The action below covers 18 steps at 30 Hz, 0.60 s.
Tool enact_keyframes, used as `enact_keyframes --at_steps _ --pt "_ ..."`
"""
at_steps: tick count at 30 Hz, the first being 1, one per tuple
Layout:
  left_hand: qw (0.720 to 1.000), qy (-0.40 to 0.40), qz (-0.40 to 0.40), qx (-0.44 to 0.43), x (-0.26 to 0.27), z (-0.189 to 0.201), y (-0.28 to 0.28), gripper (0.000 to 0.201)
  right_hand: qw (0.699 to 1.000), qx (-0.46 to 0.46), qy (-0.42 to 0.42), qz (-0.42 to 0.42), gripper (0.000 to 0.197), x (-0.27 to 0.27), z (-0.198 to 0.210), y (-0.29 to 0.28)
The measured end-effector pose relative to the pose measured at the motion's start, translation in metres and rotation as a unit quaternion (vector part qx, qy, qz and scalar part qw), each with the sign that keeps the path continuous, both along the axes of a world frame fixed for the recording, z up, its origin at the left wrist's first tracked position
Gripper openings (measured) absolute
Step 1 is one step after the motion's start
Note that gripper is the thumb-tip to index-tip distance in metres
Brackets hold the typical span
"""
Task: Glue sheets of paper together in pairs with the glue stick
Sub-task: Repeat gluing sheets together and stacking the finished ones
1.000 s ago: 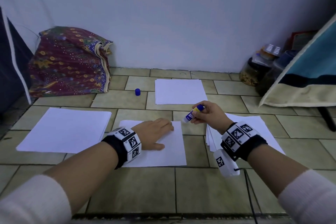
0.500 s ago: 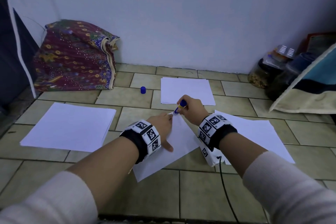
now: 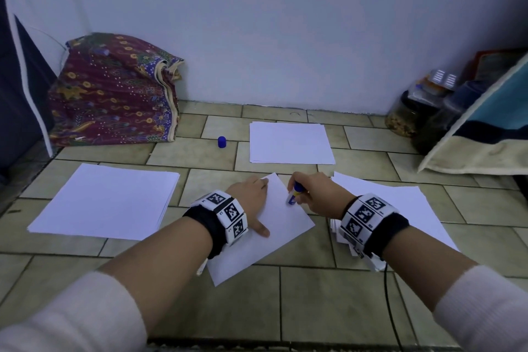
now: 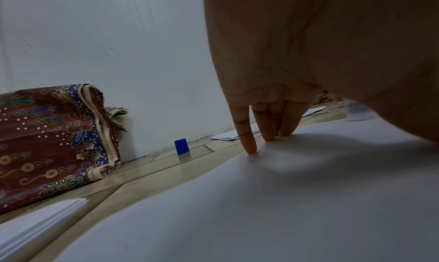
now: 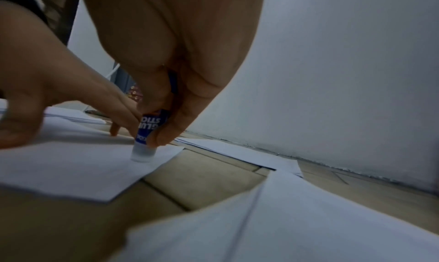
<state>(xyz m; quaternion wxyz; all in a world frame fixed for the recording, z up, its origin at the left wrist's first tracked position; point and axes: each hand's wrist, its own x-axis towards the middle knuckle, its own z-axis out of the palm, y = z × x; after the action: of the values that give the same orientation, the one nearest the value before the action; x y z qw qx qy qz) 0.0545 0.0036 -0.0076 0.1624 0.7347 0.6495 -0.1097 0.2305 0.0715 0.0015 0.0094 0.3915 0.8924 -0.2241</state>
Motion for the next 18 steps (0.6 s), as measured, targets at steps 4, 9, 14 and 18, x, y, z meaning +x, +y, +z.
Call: enact_keyframes --at_steps 4,9,14,18 --pt "1.000 0.023 -0.018 0.000 -0.001 -0.005 0.004 0.115 1.000 -0.010 -0.006 0.018 0.020 0.021 0.006 -0.014" --pt "0.997 0.044 -0.063 0.000 -0.003 -0.006 0.004 0.107 0.999 -0.011 -0.019 0.037 0.018 0.037 0.011 -0.026" --pt "0.996 0.032 -0.077 -0.015 -0.007 -0.010 0.002 0.092 0.999 -0.020 -0.035 0.030 0.019 0.048 0.015 -0.024" --pt "0.998 0.029 -0.048 0.002 -0.011 -0.009 -0.004 0.088 0.993 -0.041 0.096 -0.057 0.015 0.057 0.016 -0.013"
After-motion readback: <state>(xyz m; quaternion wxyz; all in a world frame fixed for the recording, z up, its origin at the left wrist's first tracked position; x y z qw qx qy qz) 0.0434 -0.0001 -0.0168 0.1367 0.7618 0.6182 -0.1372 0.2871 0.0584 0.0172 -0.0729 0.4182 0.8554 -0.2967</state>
